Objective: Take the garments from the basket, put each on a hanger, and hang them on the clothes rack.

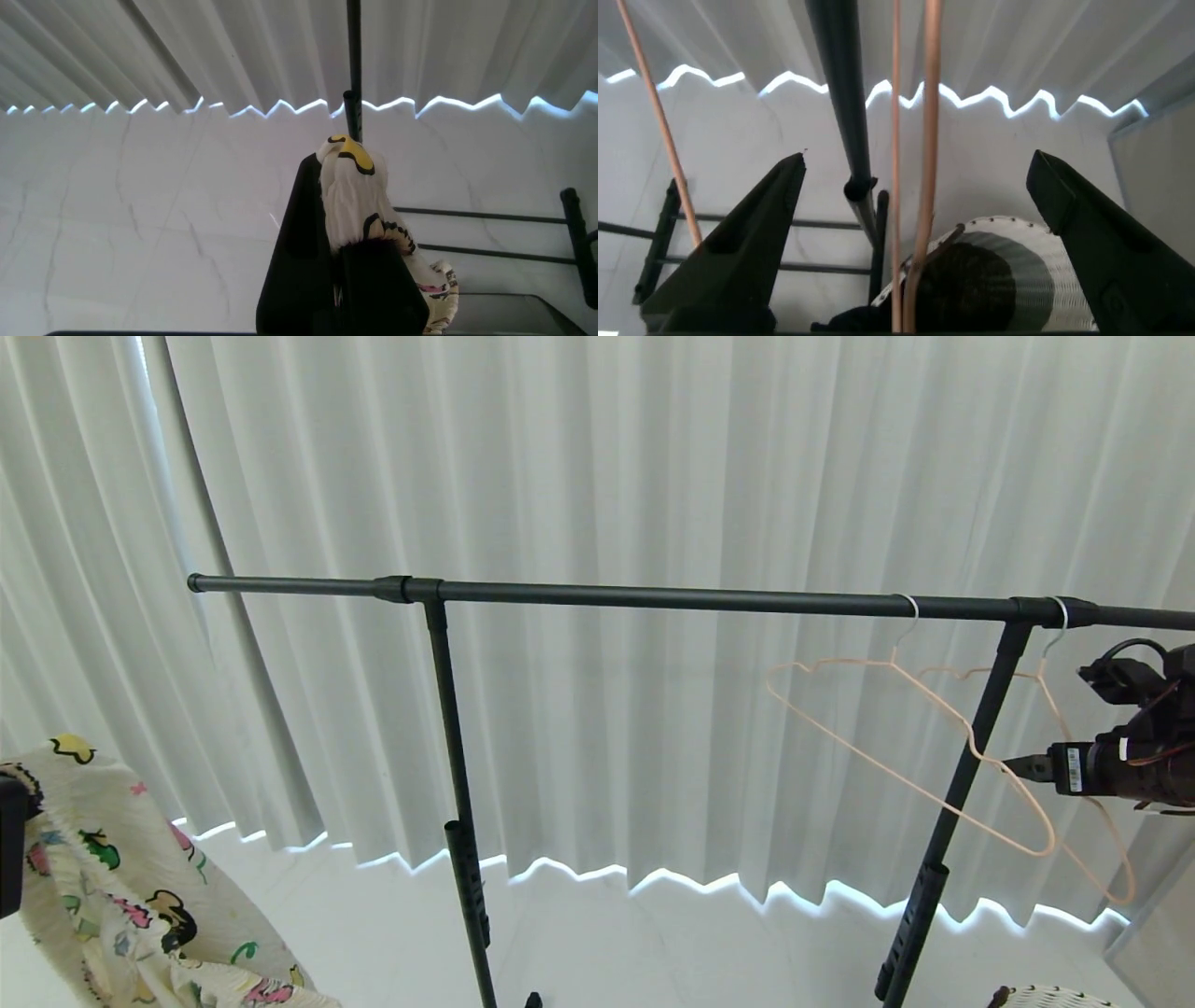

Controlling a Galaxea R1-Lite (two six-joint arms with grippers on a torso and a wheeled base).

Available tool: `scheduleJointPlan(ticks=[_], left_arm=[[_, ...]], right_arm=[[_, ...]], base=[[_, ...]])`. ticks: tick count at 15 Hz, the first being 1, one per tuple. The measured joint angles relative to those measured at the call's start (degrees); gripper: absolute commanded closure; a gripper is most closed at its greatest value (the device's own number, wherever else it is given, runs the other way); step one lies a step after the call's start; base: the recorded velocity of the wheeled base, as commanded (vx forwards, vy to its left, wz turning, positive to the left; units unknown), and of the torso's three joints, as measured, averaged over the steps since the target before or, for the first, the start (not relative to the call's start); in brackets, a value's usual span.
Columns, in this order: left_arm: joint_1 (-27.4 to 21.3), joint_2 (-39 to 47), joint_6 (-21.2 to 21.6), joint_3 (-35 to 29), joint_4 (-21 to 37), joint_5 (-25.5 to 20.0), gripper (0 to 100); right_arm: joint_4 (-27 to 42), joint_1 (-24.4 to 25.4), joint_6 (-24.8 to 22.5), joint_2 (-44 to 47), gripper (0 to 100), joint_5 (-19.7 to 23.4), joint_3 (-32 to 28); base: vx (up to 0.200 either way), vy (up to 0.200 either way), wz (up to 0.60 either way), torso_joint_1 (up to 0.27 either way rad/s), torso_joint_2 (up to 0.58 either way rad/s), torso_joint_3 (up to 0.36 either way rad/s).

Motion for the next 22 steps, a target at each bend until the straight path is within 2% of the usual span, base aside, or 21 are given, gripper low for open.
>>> scheduleJointPlan(ticks=[7, 14, 22], left_arm=[[0.0, 0.0, 0.0, -0.1, 0.0, 0.0, 100], [0.0, -0.2, 0.0, -0.5, 0.0, 0.0, 100], [0.1, -1.1, 0.1, -1.0, 0.0, 0.0, 100]], right_arm=[[-2.1, -0.3, 0.5, 2.1, 100, 0.2, -0.1], [-3.9, -0.4, 4.8, -0.9, 100, 0.2, 0.4], [-7.2, -0.6, 4.8, -10.2, 100, 0.4, 8.1]], base=[[0.000, 0.000, 0.00, 0.000, 0.00, 0.000], [0.000, 0.000, 0.00, 0.000, 0.00, 0.000], [0.000, 0.000, 0.00, 0.000, 0.00, 0.000]])
